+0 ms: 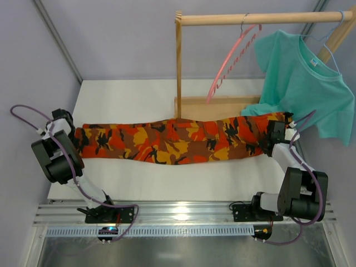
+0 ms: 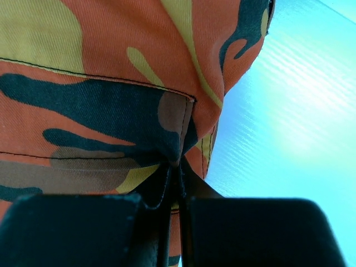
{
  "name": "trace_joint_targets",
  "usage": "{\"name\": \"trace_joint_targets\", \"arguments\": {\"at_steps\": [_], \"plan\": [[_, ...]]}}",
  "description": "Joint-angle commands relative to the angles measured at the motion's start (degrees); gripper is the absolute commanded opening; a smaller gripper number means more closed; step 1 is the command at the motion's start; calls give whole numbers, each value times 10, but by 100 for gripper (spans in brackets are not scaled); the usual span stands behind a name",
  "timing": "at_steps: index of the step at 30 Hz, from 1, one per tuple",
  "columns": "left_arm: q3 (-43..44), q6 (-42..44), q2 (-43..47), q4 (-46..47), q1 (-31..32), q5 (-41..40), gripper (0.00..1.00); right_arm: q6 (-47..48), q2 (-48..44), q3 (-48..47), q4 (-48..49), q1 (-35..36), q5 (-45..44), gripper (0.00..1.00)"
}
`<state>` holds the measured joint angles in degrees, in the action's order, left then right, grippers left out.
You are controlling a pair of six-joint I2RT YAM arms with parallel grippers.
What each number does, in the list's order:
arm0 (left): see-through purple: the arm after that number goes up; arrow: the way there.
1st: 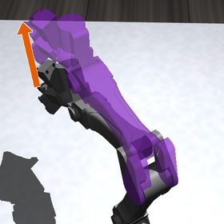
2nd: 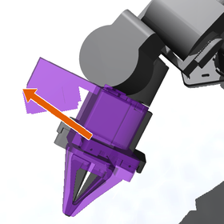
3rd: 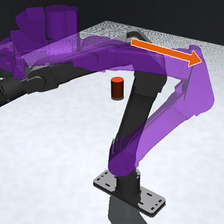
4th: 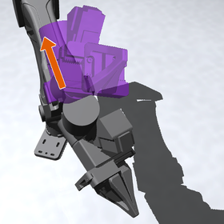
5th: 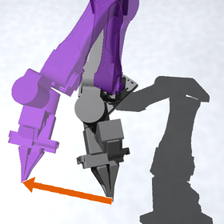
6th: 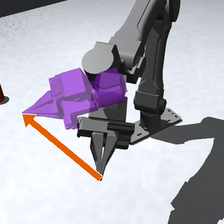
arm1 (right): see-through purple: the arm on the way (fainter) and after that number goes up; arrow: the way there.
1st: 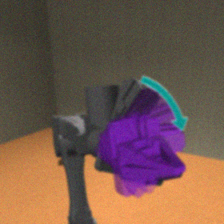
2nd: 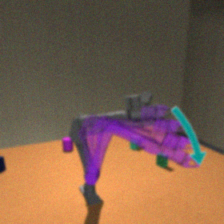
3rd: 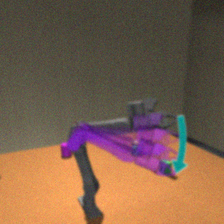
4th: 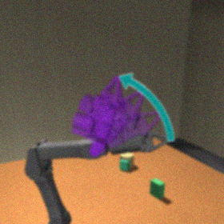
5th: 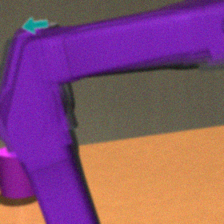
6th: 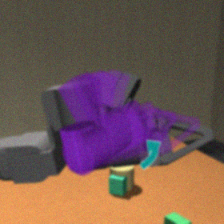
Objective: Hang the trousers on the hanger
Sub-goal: Fold the trousers
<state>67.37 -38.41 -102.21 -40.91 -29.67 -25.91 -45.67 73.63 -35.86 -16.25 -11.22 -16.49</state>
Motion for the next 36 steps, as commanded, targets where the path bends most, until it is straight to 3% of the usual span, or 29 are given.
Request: {"name": "trace_joint_targets", "arguments": {"at_steps": [1, 3, 5, 14, 16, 17, 19, 20, 26, 30, 32, 36], "plan": [[1, 7, 1, 30, -7, 7, 15, 14, -9, 2, 19, -7, 15, 7], [-17, 9, 15, 60, -7, 31, 32, 16, -16, 1, 18, -6, 33, 15], [-39, 9, 26, 80, -6, 59, 39, 23, -28, -2, 20, -6, 68, 24], [-67, -8, -1, 118, -7, 107, 48, 46, -84, -9, 2, -6, 110, 44], [-62, -10, -9, 113, -6, 101, 45, 48, -91, -13, -6, -6, 110, 45], [-60, -7, -11, 106, -6, 97, 38, 48, -92, -15, -10, -6, 110, 47], [-49, -5, -19, 91, -7, 78, 17, 48, -96, -19, -19, -6, 110, 50], [-41, -5, -21, 85, -6, 73, 1, 48, -96, -20, -21, -6, 110, 51], [-15, 9, -26, 47, -7, 32, 0, 52, -101, -27, -56, -6, 59, 67], [-12, 5, -26, 51, -7, 36, 0, 53, -111, 3, -22, -20, 44, 76], [-13, 4, -27, 51, -7, 39, 0, 60, -114, 14, -9, -42, 47, 91], [-20, 3, -33, 54, -7, 33, 0, 84, -115, 14, 11, -82, 34, 92]]}}
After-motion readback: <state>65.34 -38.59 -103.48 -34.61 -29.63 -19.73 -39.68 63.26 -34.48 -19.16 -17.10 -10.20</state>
